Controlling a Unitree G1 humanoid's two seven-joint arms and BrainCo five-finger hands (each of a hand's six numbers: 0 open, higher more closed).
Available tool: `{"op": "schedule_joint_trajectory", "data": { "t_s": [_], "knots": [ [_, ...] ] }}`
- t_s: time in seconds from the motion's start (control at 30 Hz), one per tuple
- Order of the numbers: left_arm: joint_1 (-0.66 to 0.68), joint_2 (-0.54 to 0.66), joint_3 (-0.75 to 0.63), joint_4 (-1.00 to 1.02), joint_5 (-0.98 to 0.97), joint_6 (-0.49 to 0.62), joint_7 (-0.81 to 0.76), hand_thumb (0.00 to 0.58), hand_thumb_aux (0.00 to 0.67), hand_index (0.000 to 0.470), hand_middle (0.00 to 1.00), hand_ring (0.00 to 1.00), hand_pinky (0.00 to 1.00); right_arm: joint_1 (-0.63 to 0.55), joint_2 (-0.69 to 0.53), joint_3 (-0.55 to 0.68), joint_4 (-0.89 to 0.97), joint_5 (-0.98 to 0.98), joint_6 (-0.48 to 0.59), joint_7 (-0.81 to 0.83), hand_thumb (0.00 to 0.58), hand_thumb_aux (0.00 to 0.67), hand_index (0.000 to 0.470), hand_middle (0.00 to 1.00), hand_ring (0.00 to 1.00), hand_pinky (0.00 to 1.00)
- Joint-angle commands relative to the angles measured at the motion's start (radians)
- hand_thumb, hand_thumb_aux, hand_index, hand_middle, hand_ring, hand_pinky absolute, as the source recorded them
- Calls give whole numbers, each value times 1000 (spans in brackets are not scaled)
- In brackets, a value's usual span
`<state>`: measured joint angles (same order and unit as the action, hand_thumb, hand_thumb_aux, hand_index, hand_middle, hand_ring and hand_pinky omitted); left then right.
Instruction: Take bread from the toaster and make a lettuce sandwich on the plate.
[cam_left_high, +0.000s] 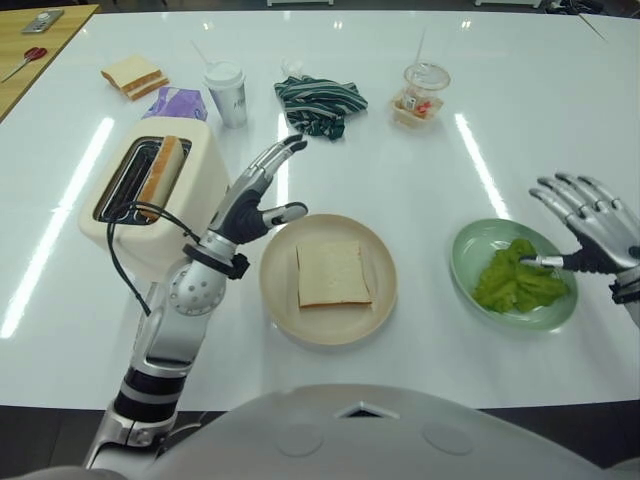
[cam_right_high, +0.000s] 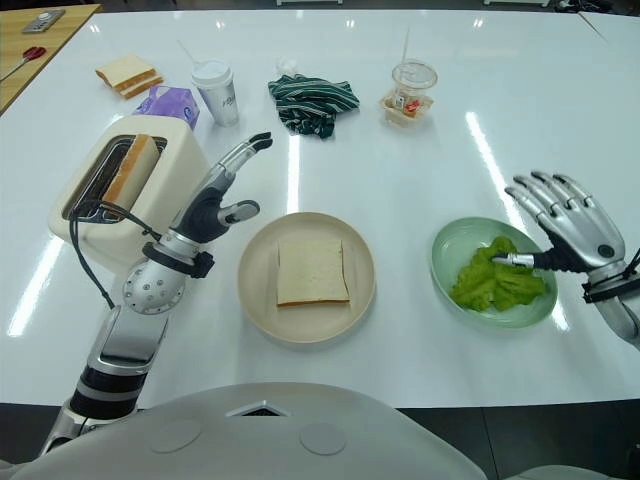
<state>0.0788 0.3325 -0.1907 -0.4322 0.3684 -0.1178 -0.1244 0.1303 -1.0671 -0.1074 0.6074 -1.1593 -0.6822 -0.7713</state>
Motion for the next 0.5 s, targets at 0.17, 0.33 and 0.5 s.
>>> {"op": "schedule_joint_trajectory", "data": {
  "t_s": [0.17, 0.33, 0.5],
  "knots": [
    [-10, 16, 15, 63, 14, -44, -8, 0, 0, 0, 0, 0, 0, -103, -56, 258, 103, -79, -4, -169, 0, 0, 0, 0, 0, 0],
    [-6, 16, 27, 70, 15, -54, -8, 0, 0, 0, 0, 0, 0, -142, -72, 340, 125, -43, -36, -183, 271, 181, 127, 0, 0, 0],
    [-4, 9, 28, 73, 19, -57, -5, 0, 0, 0, 0, 0, 0, -165, -77, 389, 125, -28, -38, -182, 445, 347, 243, 0, 0, 0]
  ]
}}
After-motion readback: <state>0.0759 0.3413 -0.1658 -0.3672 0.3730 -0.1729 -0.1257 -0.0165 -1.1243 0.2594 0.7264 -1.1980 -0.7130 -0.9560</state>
